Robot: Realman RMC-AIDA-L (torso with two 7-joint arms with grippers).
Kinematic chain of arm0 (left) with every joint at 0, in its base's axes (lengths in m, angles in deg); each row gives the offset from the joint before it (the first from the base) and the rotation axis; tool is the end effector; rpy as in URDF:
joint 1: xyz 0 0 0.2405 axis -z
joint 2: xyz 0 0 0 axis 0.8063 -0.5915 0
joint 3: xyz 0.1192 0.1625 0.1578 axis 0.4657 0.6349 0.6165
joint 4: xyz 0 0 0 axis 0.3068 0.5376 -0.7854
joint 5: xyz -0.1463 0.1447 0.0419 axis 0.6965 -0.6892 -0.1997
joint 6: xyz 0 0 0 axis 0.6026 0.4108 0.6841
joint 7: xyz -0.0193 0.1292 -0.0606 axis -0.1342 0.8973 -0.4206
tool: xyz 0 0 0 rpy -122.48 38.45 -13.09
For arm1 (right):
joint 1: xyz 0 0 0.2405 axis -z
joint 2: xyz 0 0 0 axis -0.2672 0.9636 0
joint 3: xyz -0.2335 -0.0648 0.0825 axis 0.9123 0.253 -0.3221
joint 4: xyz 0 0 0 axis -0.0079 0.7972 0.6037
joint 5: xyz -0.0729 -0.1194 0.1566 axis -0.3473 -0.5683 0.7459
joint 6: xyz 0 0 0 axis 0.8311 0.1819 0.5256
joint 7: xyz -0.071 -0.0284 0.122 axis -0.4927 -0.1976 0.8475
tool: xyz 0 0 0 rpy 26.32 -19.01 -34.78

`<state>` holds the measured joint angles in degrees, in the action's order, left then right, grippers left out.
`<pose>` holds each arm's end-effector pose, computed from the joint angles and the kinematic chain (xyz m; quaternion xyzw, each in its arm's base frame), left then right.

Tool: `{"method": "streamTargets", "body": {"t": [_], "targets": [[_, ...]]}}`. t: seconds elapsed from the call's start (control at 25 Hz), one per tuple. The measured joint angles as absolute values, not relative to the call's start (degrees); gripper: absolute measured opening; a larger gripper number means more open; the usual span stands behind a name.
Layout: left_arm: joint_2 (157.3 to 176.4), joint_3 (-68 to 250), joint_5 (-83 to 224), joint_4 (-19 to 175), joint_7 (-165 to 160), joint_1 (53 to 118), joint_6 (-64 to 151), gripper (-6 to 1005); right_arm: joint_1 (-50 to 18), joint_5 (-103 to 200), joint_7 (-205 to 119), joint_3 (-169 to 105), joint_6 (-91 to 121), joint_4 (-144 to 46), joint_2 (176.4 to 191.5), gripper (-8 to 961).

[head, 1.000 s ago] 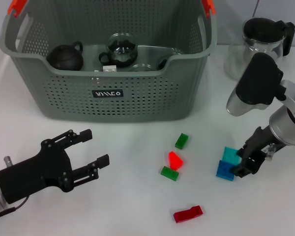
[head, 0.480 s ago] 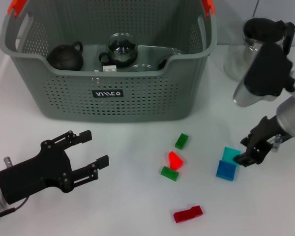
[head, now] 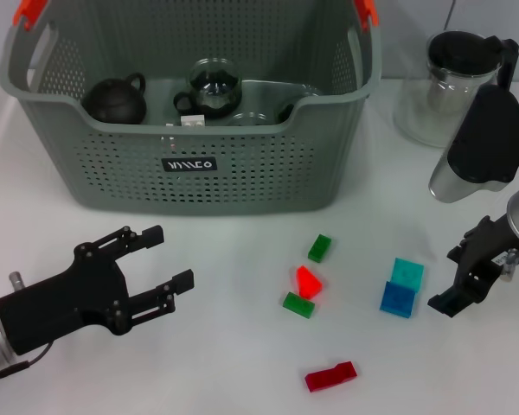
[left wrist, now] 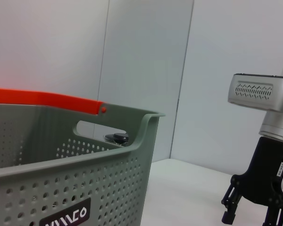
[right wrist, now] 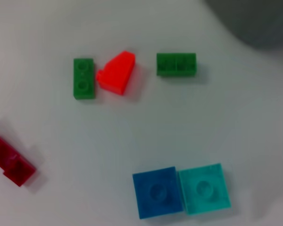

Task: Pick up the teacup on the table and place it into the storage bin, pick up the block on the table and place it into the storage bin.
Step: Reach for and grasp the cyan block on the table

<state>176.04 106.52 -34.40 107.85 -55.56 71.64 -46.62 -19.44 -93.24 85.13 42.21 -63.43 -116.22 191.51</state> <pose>-0.3132 0.2430 -0.0154 -0.8961 -0.1848 -0.3289 0.2339 0.2092 0.3512 -0.0174 -0.9313 0.2064 -0.2660 0.1389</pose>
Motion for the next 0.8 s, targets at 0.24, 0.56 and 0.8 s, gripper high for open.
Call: {"method": "streamTargets", "body": {"t": [0.24,0.56,0.8], "targets": [[176.04,106.51,-34.40,107.54,-55.56,71.67,-46.28,767,-20.04,-93.72,85.45,43.32,-61.89,-114.31,191.59,804],[176.04,106.52,-34.46,107.27,-55.49,71.66,-45.93,767,-22.31,-93.74,86.99,46.19,-57.11,-108.90,191.65,832],[176.04,106.52,-34.51,107.27,-55.48,71.57,-45.89,767,-23.00,-93.30,87.24,47.21,-55.77,-107.93,191.81,833]]}}
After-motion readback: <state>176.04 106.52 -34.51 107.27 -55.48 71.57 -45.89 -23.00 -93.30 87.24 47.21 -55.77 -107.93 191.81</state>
